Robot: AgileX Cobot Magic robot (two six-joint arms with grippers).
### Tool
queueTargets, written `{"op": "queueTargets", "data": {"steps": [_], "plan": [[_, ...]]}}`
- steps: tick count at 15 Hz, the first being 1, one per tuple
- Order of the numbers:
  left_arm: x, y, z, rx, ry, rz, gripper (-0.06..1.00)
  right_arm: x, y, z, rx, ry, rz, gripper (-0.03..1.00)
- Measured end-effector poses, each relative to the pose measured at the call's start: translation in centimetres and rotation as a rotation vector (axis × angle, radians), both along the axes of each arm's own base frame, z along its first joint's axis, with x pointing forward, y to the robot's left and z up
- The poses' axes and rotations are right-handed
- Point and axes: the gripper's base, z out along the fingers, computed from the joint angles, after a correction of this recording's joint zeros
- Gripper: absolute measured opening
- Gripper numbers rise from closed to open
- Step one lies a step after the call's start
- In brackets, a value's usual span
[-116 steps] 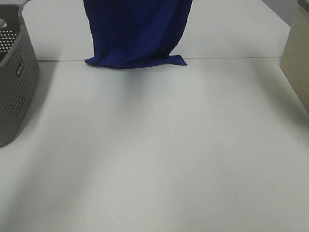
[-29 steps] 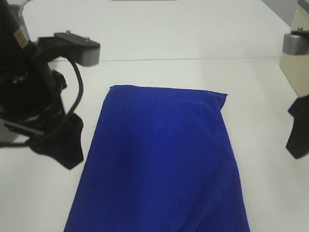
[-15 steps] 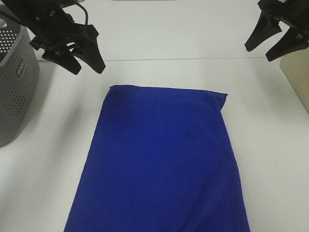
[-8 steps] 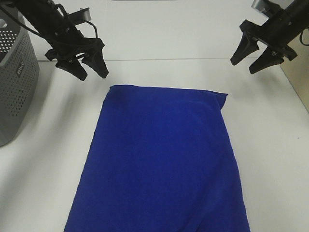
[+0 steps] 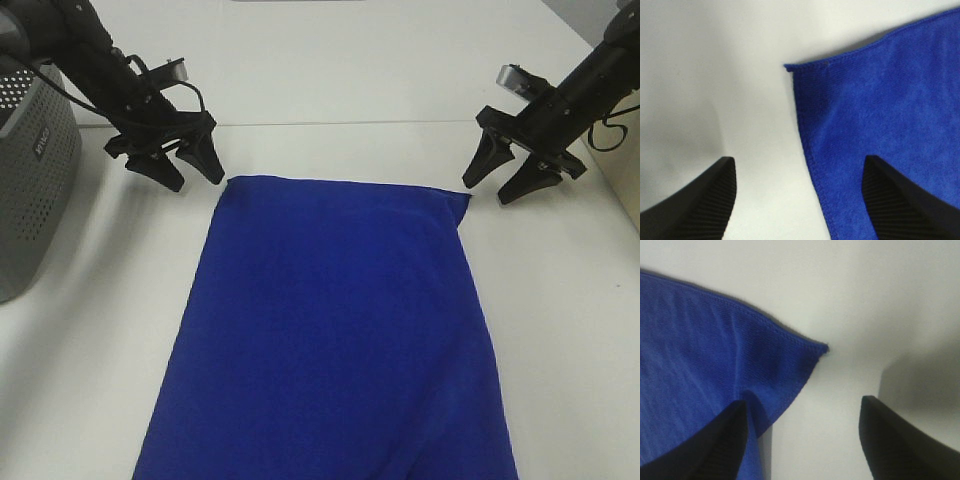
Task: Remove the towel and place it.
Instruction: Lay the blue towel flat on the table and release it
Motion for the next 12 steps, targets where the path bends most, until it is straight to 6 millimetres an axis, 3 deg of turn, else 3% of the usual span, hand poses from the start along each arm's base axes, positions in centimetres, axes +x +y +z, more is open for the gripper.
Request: {"op": "queueTargets", "data": {"steps": [3, 12], "plan": [[0.0, -0.1, -1.5, -0.007, 0.030, 0.000, 0.67, 0.0, 0.1, -1.1, 0.019, 0.022, -0.005, 0.65], [0.1, -0.2, -1.8, -0.023, 0.034, 0.002, 0.67, 0.1, 0.1, -1.1, 0.016, 0.018, -0.006, 0.65]]}}
